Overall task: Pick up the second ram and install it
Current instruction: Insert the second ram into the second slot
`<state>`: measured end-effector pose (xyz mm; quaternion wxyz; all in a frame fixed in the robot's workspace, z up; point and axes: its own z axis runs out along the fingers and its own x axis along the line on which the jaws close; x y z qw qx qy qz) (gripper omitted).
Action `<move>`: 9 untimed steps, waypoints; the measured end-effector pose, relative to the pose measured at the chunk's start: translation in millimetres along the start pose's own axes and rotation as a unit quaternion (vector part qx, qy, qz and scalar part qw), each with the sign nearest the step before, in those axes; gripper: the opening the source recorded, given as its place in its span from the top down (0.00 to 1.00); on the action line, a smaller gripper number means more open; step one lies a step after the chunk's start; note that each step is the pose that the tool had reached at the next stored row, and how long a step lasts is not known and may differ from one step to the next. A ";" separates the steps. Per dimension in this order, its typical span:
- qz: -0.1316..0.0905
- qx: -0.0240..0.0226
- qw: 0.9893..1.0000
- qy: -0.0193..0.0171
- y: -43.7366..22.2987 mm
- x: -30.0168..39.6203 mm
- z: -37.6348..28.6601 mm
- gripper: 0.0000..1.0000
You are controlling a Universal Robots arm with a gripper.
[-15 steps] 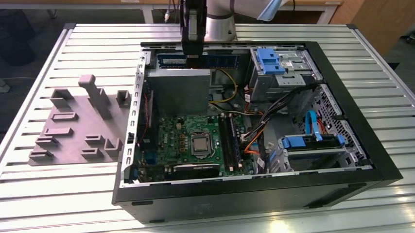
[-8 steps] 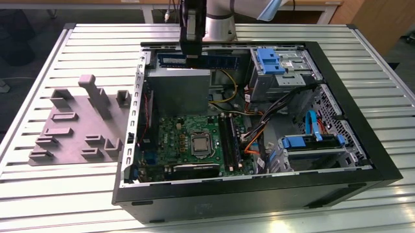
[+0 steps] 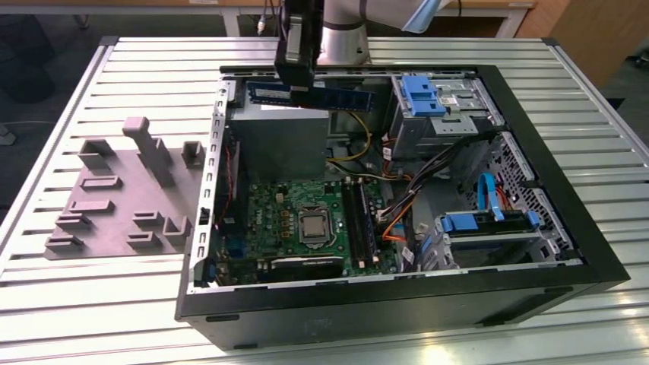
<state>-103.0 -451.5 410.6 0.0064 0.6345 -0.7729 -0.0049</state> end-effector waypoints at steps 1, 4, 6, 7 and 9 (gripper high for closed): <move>0.005 0.000 1.000 0.000 0.0 0.0 0.0 0.86; 0.019 0.000 1.000 0.000 0.0 0.0 0.1 0.86; 0.028 0.000 1.000 0.000 0.0 0.0 0.1 0.86; 0.033 0.000 0.999 0.000 0.0 0.0 0.1 0.86; 0.043 0.000 0.999 0.000 0.0 0.0 0.2 0.86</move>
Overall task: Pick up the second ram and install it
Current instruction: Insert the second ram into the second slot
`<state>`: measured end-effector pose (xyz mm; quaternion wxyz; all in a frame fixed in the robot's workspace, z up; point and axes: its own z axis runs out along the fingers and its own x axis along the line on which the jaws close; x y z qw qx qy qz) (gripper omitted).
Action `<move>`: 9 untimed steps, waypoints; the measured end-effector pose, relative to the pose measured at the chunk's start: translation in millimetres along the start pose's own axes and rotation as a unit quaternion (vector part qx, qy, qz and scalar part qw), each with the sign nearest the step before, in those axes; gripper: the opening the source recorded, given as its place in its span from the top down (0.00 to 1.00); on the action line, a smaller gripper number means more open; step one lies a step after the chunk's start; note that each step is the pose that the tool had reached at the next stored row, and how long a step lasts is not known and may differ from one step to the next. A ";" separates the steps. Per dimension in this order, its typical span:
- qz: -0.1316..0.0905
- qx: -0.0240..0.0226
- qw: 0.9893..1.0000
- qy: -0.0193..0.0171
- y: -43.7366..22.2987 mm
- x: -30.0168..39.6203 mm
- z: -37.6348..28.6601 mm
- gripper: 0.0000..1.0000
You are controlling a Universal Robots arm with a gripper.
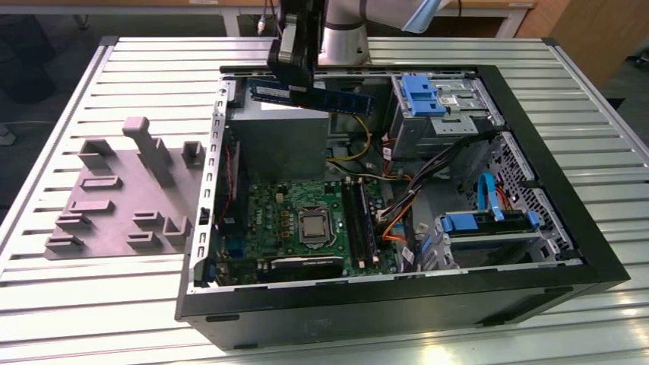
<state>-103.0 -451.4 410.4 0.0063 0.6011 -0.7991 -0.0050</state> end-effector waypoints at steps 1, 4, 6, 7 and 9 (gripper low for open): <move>0.005 0.000 1.000 0.000 0.0 0.0 0.0 0.86; 0.023 0.000 1.000 0.000 0.0 0.0 0.1 0.86; 0.032 0.000 0.999 0.000 0.0 0.0 0.1 0.86; 0.036 0.000 0.999 0.000 0.0 0.0 0.1 0.86; 0.045 0.000 0.999 0.000 0.0 0.0 0.2 0.86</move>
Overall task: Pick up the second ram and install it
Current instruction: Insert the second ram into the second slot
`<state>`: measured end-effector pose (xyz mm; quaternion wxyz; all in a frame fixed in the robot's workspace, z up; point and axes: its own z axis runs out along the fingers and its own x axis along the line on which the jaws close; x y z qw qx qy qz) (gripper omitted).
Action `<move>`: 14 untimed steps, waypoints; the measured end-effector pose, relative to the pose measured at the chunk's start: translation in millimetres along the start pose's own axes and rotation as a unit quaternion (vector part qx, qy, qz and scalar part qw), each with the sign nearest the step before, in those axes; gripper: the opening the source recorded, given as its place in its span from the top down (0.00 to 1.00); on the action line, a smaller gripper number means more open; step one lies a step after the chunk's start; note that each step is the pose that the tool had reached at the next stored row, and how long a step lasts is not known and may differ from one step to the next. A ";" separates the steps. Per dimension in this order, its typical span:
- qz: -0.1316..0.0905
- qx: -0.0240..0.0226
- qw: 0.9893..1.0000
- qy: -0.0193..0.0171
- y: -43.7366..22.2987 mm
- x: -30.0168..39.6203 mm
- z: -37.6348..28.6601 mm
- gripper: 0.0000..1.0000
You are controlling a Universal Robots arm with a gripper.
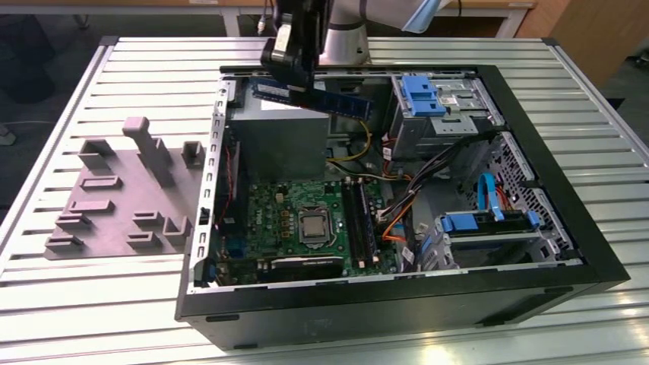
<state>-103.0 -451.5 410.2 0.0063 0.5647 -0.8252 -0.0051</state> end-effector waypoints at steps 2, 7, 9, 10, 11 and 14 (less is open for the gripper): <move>0.009 0.000 1.000 0.000 0.0 0.0 0.0 0.86; 0.031 0.000 1.000 0.000 0.0 0.0 0.1 0.86; 0.040 0.000 0.999 0.000 0.0 0.0 0.2 0.86; 0.044 0.000 0.999 0.000 0.0 0.0 0.2 0.86; 0.049 0.000 0.999 -0.001 0.0 0.0 0.2 0.86; 0.062 0.000 0.998 -0.001 0.0 0.0 0.2 0.86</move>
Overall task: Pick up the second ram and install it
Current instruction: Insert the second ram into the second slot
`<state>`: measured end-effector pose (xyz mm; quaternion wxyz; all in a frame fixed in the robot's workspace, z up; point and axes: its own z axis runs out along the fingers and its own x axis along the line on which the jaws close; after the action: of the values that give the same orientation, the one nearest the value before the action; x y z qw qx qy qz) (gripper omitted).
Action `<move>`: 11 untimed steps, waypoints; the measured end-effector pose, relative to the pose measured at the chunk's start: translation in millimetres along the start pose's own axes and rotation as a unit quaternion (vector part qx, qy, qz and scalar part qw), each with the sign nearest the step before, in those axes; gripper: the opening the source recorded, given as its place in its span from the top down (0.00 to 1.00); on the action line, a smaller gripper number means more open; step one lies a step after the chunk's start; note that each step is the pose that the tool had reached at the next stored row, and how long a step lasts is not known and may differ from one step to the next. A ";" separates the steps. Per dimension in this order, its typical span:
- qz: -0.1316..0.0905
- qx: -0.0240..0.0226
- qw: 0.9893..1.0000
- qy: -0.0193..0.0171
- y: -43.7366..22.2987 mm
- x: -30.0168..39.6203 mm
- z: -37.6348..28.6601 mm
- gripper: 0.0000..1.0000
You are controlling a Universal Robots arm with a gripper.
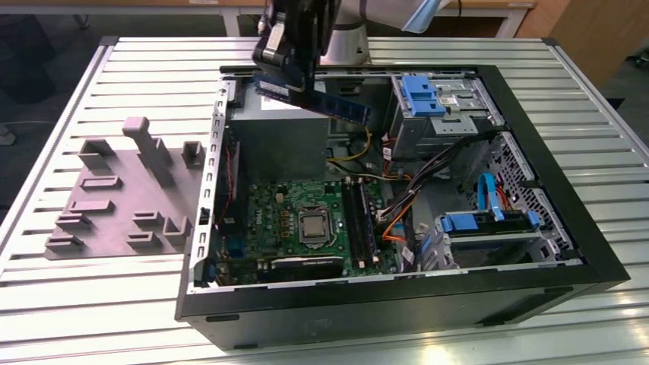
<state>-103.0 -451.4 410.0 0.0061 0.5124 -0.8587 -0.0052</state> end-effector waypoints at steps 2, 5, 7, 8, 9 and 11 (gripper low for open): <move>0.009 0.000 1.000 0.000 0.0 0.0 0.0 0.86; 0.022 0.000 1.000 0.000 0.0 0.0 0.1 0.86; 0.031 0.000 1.000 0.000 0.0 0.0 0.1 0.86; 0.036 0.000 0.999 0.000 0.0 0.0 0.2 0.86; 0.040 0.000 0.999 0.000 0.0 0.0 0.1 0.86; 0.048 0.000 0.999 0.000 0.0 0.0 0.2 0.86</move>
<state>-103.0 -451.5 409.8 0.0061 0.4707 -0.8823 -0.0052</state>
